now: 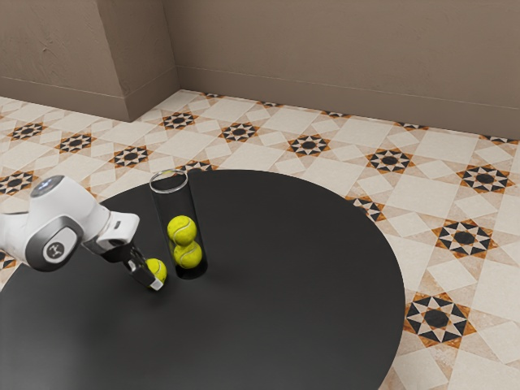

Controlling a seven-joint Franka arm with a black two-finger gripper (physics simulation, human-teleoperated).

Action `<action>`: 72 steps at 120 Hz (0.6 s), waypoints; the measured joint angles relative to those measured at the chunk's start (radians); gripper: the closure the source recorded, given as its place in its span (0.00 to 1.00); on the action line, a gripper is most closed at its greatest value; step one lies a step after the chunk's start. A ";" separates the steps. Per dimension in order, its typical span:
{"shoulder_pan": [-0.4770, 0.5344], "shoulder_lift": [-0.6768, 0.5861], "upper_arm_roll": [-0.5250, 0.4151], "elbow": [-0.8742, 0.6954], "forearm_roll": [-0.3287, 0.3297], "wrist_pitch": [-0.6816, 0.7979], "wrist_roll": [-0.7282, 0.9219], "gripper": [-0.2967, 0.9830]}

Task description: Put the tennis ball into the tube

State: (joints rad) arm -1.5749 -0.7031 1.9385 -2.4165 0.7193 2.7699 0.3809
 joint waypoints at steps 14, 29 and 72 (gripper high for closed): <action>0.002 0.002 -0.001 0.000 0.001 0.001 0.004 0.46; 0.014 0.010 -0.007 -0.002 0.005 0.003 0.003 0.52; 0.408 0.045 -0.442 -0.107 0.017 -0.034 -0.026 0.82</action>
State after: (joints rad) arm -1.1672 -0.6576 1.4965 -2.5232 0.7359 2.7356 0.3546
